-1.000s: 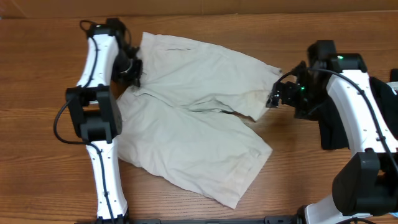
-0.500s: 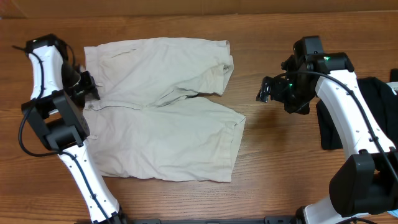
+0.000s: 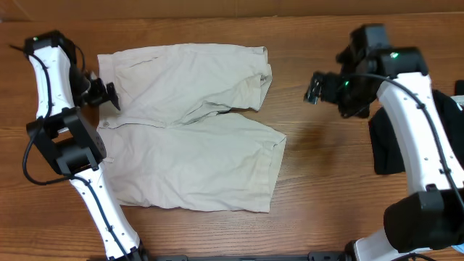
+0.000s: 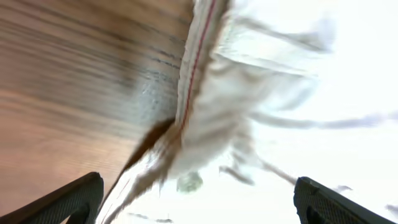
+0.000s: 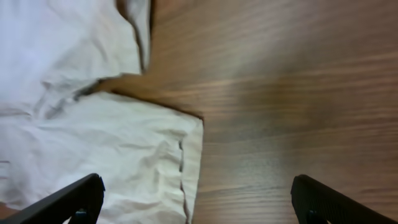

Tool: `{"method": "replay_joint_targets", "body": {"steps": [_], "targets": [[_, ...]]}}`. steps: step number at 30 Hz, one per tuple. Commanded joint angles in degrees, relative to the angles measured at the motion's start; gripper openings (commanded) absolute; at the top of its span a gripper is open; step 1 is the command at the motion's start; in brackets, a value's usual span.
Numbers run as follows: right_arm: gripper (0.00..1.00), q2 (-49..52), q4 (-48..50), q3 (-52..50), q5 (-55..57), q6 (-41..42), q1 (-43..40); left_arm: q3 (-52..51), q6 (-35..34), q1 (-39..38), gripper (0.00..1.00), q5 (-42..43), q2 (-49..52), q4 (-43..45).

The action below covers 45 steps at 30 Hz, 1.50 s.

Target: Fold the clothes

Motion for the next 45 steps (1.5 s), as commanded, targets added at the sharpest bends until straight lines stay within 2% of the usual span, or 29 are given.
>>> {"method": "replay_joint_targets", "body": {"steps": [1, 5, 14, 16, 21, 24, 27, 32, 34, 36, 45], "targets": [[1.00, -3.1, -3.7, 7.6, 0.9, 0.1, 0.1, 5.2, 0.5, -1.2, 1.00, 2.1, -10.6, -0.4], [1.00, -6.4, -8.1, 11.5, 0.9, 0.3, 0.1, 5.3, 0.7, -3.1, 1.00, 3.0, -21.1, 0.0], [1.00, -16.2, -15.2, 11.4, 2.7, 5.5, 3.0, 3.9, -1.4, -9.7, 1.00, -0.7, -40.1, -0.4], [1.00, -18.1, -18.3, 11.3, 6.4, 9.9, 5.2, 0.7, -3.8, -11.3, 1.00, -2.4, -44.5, -0.4], [1.00, -22.3, -18.3, 5.6, 8.1, 15.8, 11.1, -11.7, -8.5, -12.4, 1.00, -4.0, -53.3, -0.4], [1.00, -22.9, -17.6, 1.6, 9.8, 20.3, 13.7, -21.5, -14.4, -12.4, 1.00, -7.2, -57.8, -0.4], [1.00, -22.8, -13.6, -3.3, 5.7, 22.7, 15.0, -30.6, -23.4, -12.4, 1.00, -12.9, -60.4, -0.3], [1.00, -22.8, -6.7, -12.9, 2.6, 22.5, 15.8, -45.4, -45.6, -12.3, 0.93, -19.5, -61.5, -0.3], [1.00, -22.8, -4.0, -17.4, 2.6, 22.5, 15.8, -51.6, -54.6, -12.3, 0.95, -21.5, -61.5, 1.2], [1.00, -22.7, -1.1, -23.2, 2.7, 22.5, 15.8, -58.4, -60.7, -12.3, 0.97, -23.1, -61.5, 4.9], [1.00, -22.7, 5.4, -35.3, 2.7, 22.1, 15.8, -74.7, -61.7, -8.0, 1.00, -23.0, -61.5, 20.5]]}}
